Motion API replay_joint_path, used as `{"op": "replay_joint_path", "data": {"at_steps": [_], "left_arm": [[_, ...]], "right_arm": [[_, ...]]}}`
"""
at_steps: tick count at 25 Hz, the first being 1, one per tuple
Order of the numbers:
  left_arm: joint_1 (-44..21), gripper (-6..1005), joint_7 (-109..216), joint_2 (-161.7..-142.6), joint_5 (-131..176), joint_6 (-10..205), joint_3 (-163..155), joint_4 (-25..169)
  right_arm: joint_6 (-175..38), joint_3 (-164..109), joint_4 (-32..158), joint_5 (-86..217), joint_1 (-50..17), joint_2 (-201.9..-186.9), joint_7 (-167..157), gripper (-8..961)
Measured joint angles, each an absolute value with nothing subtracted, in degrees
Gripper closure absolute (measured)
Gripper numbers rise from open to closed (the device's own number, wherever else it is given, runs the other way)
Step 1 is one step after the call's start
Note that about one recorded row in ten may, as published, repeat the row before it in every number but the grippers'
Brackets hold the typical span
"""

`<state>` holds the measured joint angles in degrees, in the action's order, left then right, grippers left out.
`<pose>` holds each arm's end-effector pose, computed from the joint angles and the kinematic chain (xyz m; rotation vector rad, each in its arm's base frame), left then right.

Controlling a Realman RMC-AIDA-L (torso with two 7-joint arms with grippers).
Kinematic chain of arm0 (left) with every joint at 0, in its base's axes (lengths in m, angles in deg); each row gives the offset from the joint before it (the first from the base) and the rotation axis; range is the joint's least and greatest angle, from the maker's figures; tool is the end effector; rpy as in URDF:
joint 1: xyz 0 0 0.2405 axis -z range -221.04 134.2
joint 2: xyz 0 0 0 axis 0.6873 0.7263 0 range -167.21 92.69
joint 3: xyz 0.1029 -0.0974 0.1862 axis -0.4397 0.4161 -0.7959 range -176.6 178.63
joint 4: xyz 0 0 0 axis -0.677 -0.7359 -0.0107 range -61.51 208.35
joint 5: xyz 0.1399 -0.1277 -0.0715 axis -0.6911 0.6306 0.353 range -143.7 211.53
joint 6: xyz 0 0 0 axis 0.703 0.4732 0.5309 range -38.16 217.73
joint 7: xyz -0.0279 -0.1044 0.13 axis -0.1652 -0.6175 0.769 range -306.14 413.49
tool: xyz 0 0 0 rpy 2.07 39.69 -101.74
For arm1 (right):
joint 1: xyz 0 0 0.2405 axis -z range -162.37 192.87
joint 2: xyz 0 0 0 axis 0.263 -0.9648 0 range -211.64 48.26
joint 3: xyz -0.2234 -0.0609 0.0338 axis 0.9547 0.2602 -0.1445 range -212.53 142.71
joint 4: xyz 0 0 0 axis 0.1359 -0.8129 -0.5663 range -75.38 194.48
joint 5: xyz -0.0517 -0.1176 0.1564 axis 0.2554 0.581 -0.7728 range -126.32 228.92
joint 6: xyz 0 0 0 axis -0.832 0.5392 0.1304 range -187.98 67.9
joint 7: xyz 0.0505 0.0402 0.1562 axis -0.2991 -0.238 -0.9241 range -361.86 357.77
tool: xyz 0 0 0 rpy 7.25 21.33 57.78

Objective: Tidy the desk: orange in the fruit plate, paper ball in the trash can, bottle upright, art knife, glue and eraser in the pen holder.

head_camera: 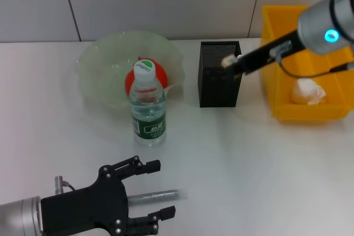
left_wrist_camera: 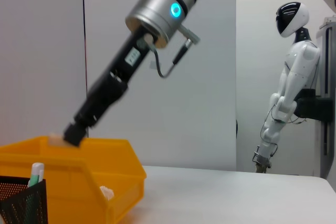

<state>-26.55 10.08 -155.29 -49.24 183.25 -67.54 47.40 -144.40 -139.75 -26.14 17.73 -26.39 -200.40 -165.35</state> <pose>-0.2374 0.2356 -0.0510 -2.7098 -0.1424 -0.9864 0.0933 0.3836 0.0209 -2.4174 0.9753 -0.0790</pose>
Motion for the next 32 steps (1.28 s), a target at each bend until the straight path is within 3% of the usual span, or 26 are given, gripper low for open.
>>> {"op": "replay_joint_path", "data": {"at_steps": [6, 24, 32], "left_arm": [[-26.5, 213, 10.1, -155.29, -49.1, 183.4, -67.5, 47.4], [-26.7, 222, 10.1, -155.30, -49.0, 183.7, -67.5, 46.8], [-26.7, 226, 10.1, -155.30, -49.0, 184.0, -67.5, 46.8]], "right_arm": [[-142.7, -144.8, -25.9, 20.5, -29.5, -200.02, -163.3, 661], [-128.4, -146.0, 0.1, 25.2, -39.6, -200.19, -160.0, 584], [-126.2, -145.9, 1.6, 25.2, -40.1, -200.44, -159.4, 550]]}}
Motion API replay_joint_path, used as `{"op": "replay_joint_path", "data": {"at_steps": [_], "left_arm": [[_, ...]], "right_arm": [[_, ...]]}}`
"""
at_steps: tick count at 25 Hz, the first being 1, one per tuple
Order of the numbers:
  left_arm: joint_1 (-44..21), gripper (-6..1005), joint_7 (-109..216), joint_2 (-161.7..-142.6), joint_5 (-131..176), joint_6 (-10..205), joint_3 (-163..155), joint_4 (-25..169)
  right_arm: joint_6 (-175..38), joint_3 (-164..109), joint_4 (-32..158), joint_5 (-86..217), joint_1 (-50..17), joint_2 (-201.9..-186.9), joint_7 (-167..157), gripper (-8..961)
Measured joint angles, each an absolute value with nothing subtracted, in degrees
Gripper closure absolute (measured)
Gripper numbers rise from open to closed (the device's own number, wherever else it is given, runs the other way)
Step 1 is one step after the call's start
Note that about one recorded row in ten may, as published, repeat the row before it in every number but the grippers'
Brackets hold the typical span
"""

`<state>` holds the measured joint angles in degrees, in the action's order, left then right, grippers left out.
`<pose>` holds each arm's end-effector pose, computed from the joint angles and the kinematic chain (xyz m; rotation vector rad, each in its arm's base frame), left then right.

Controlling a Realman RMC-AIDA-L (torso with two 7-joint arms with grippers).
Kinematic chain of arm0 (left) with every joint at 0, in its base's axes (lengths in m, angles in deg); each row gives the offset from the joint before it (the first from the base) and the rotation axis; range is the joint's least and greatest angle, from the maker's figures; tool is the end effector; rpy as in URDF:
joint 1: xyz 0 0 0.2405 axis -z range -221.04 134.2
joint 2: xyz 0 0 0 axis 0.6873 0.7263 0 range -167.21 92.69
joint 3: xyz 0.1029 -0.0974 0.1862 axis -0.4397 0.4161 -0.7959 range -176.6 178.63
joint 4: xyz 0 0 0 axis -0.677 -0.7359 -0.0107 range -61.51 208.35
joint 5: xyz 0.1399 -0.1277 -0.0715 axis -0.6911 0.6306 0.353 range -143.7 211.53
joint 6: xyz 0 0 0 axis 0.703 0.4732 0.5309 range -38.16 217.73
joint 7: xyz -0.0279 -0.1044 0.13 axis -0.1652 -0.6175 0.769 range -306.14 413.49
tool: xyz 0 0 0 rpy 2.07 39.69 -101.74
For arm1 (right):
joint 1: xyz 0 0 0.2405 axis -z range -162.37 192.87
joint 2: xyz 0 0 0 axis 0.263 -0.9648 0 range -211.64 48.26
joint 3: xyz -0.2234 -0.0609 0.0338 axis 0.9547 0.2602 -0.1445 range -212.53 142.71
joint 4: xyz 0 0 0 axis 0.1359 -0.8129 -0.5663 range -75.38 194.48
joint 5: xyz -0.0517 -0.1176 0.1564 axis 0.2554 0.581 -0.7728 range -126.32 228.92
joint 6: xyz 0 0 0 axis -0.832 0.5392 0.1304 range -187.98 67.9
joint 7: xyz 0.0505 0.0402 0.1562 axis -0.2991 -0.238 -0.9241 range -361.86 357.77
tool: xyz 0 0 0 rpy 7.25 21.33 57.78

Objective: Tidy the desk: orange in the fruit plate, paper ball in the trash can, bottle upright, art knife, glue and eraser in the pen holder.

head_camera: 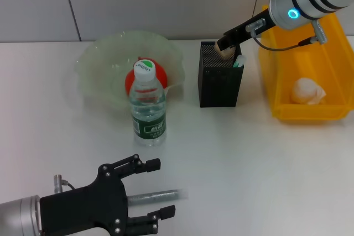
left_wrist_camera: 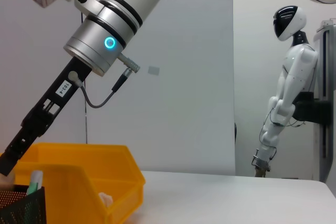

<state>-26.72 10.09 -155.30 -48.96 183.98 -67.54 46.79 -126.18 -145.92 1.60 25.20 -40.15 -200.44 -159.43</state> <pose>-0.2352 0.2353 -0.0488 -2.7057 -0.1258 -1.0024 0.1047 0.4509 -0.0044 -2.3170 0.9270 -0.1072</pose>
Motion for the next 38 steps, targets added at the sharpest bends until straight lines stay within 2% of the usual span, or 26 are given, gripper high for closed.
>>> {"op": "replay_joint_path", "data": {"at_steps": [9, 10, 11, 13, 14, 15, 16, 17, 18, 19, 20, 21, 22, 23, 25, 30, 36, 37, 38], "left_arm": [[-26.9, 230, 10.1, -154.92, -49.0, 184.4, -67.3, 46.8], [-27.2, 231, 9.8, -154.69, -49.1, 185.4, -66.3, 46.0], [-27.2, 231, 9.8, -154.69, -49.1, 185.4, -66.3, 46.0], [-27.9, 232, 9.3, -154.27, -49.1, 186.7, -65.7, 45.1], [-27.9, 233, 9.3, -154.27, -49.1, 186.7, -65.7, 45.1], [-28.1, 233, 9.2, -154.01, -49.0, 187.8, -64.8, 44.8], [-28.1, 234, 9.2, -154.01, -49.0, 187.8, -64.8, 44.8], [-28.2, 234, 9.1, -153.97, -49.1, 188.2, -64.4, 44.8], [-28.2, 235, 8.9, -153.90, -49.2, 188.5, -64.0, 44.6], [-28.3, 235, 8.6, -153.77, -49.3, 188.6, -63.7, 44.5], [-28.2, 236, 8.0, -153.55, -49.4, 188.7, -63.4, 44.2], [-28.2, 236, 8.0, -153.55, -49.4, 188.7, -63.4, 44.2], [-28.2, 237, 7.6, -153.44, -49.4, 188.7, -63.3, 43.9], [-28.2, 237, 7.2, -153.37, -49.3, 188.7, -63.1, 43.6], [-28.1, 238, 6.4, -153.35, -49.3, 188.5, -63.1, 42.7], [-28.2, 241, -0.8, -153.08, -50.7, 187.5, -63.2, 35.9], [-27.9, 244, -6.7, -153.12, -54.3, 186.9, -63.1, 31.1], [-27.4, 244, -15.3, -154.60, -62.3, 184.8, -63.1, 21.1], [-27.4, 245, -15.3, -154.60, -62.3, 184.8, -63.1, 21.1]], "right_arm": [[-127.0, -145.9, -1.8, 24.4, -38.4, -200.53, -159.2, 512], [-127.6, -145.8, -7.3, 22.2, -35.4, -200.62, -158.4, 475], [-127.6, -145.8, -7.3, 22.2, -35.4, -200.62, -158.4, 438], [-128.7, -145.8, -17.0, 15.0, -28.7, -200.71, -154.7, 364], [-128.7, -145.8, -17.0, 15.0, -28.7, -200.71, -154.7, 364], [-128.9, -145.7, -22.6, 7.3, -22.9, -200.71, -149.7, 364], [-128.9, -145.7, -22.6, 7.3, -22.9, -200.71, -149.7, 364], [-128.8, -145.7, -26.2, -0.4, -17.4, -200.77, -143.3, 364], [-128.8, -145.7, -26.2, -0.4, -17.4, -200.77, -143.3, 363], [-128.7, -145.7, -27.3, -4.9, -14.3, -200.86, -139.1, 363], [-128.7, -145.7, -28.1, -14.6, -8.5, -201.04, -129.8, 363], [-128.7, -145.7, -28.1, -14.6, -8.5, -201.04, -129.8, 363], [-129.0, -145.6, -27.7, -23.1, -3.5, -201.10, -121.1, 363], [-129.0, -145.6, -27.7, -23.1, -3.5, -201.10, -121.1, 363], [-130.9, -146.0, -25.2, -32.5, 3.0, -201.11, -110.3, 362], [-137.5, -147.1, -14.9, -39.1, 9.1, -201.09, -95.1, 362], [-144.2, -150.5, 0.1, -41.8, 10.6, -201.08, -79.7, 361], [-148.2, -153.8, 4.6, -42.4, 10.2, -201.02, -74.8, 361], [-148.2, -153.8, 4.6, -42.4, 10.2, -201.02, -74.8, 361]]}}
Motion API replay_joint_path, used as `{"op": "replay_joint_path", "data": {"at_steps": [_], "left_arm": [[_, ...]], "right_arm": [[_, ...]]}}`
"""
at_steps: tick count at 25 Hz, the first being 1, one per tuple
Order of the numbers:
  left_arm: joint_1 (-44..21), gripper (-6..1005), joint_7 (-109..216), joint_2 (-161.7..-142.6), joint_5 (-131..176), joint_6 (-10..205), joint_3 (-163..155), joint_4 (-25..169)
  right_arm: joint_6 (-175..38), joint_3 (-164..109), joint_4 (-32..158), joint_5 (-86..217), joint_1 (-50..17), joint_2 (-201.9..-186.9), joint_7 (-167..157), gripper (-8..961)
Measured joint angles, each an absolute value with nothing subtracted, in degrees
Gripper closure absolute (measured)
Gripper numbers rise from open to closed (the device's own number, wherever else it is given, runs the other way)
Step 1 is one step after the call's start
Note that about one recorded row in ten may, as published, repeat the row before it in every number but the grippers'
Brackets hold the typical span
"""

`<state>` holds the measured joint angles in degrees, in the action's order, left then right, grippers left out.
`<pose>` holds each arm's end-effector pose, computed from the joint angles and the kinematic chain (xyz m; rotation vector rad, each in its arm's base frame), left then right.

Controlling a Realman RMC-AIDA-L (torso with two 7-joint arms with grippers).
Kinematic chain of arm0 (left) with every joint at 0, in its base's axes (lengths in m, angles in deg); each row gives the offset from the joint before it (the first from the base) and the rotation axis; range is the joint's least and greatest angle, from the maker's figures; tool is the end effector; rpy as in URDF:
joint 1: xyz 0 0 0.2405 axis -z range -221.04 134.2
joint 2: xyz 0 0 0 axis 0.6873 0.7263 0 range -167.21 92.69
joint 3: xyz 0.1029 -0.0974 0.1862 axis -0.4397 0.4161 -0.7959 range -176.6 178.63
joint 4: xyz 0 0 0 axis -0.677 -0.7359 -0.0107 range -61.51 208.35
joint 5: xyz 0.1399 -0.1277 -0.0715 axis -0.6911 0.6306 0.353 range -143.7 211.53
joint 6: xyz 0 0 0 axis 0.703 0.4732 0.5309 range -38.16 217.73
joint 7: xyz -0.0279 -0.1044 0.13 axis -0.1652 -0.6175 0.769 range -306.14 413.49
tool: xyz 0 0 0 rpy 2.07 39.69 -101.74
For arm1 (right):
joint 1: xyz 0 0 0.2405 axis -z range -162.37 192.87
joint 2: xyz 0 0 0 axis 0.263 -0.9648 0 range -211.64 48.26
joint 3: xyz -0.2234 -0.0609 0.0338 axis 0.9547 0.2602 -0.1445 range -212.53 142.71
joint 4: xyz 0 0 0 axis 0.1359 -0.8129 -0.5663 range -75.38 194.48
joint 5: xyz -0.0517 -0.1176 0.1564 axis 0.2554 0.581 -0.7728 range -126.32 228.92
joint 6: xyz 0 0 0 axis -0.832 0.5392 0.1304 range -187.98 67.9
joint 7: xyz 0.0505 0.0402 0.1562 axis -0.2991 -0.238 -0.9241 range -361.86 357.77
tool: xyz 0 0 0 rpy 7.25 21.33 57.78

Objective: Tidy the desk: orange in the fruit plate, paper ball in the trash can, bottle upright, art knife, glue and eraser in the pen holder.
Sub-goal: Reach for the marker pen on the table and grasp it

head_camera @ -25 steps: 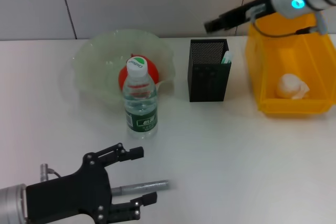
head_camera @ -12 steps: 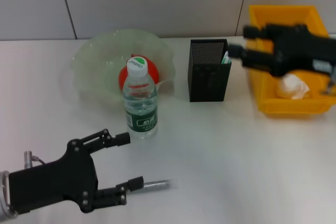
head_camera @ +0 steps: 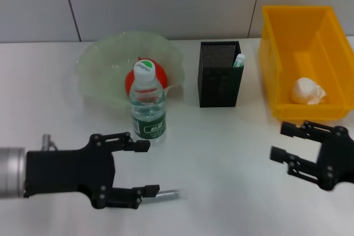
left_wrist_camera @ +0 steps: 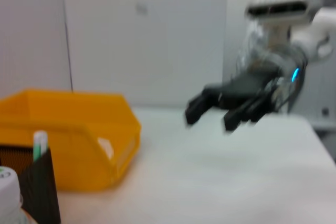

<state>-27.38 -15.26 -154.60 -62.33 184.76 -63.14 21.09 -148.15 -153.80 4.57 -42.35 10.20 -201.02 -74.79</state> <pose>-0.2157 0.2666 -0.0069 -2.8733 -0.1424 -0.7519 0.2480 0.2588 0.0174 -2.5267 0.4692 0.8521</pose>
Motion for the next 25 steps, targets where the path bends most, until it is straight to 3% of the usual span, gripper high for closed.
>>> {"op": "replay_joint_path", "data": {"at_steps": [2, 7, 25], "left_arm": [[-25.8, 246, -23.0, -155.68, -69.9, 183.1, -64.0, 13.0], [-19.3, 248, -33.9, -155.83, -79.8, 180.1, -68.6, 8.8], [-10.7, 257, -49.2, -156.20, -93.0, 170.6, -87.1, 7.9]], "right_arm": [[-152.6, -158.3, 10.2, -42.1, 9.7, -200.61, -69.3, 362], [-153.9, -162.3, 18.2, -41.3, 9.8, -199.55, -61.1, 364], [-153.8, -165.7, 22.9, -34.6, 10.9, -200.08, -59.8, 364]]}}
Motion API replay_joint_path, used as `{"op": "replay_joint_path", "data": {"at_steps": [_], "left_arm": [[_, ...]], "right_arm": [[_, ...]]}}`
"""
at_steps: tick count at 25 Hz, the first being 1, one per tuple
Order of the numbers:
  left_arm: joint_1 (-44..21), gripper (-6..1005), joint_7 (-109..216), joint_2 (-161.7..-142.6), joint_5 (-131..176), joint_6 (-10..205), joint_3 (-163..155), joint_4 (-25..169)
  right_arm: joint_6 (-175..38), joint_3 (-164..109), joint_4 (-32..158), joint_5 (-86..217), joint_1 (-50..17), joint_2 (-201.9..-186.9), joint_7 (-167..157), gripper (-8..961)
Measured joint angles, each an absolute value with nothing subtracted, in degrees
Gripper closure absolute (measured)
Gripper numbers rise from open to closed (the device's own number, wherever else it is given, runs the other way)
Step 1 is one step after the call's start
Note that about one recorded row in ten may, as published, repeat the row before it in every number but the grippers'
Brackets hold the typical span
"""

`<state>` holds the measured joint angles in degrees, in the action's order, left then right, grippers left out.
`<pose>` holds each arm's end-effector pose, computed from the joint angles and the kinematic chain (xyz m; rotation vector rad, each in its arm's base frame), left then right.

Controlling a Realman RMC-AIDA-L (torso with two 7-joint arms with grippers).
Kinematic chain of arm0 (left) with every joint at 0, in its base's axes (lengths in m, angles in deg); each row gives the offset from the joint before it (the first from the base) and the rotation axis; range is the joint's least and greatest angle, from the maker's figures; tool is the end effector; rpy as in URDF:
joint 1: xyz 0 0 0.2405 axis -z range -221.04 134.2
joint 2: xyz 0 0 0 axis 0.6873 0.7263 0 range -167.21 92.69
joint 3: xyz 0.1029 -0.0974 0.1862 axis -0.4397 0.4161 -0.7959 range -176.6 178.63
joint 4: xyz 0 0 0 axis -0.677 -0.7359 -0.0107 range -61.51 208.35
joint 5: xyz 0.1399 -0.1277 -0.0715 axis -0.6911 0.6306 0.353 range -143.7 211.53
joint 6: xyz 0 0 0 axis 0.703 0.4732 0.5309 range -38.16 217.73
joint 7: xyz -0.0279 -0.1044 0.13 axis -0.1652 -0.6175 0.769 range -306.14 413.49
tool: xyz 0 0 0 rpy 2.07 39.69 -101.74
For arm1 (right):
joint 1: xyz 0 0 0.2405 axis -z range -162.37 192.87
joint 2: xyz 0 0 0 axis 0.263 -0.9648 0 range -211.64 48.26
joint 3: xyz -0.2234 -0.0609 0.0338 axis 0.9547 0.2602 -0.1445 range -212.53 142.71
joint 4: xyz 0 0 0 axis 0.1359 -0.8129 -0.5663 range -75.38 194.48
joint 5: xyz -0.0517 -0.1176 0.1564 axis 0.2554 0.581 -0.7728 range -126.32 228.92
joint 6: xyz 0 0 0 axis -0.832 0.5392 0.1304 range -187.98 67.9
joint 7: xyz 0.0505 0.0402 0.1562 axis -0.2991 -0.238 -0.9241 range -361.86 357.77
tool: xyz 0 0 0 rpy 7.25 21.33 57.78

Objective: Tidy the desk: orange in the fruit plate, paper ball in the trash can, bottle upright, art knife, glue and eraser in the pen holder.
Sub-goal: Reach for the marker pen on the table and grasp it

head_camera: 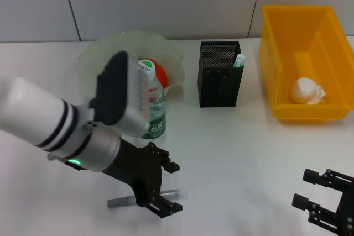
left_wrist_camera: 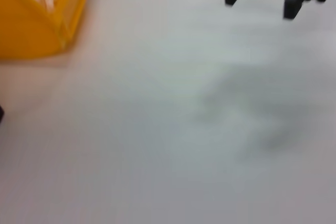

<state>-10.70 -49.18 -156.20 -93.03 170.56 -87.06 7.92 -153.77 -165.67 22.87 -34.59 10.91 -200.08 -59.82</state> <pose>-0.1648 0.3099 -0.0746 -3.1116 -0.0293 0.2562 0.3039 0.2127 0.0008 -2.4771 0.5691 0.8157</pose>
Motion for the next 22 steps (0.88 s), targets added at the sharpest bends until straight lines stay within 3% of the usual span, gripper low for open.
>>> {"op": "replay_joint_path", "data": {"at_steps": [22], "left_arm": [[-7.4, 268, -68.9, -156.44, -107.7, 169.1, -102.2, 0.4]], "right_arm": [[-152.5, -165.7, 23.8, -34.6, 10.8, -200.08, -59.7, 365]]}}
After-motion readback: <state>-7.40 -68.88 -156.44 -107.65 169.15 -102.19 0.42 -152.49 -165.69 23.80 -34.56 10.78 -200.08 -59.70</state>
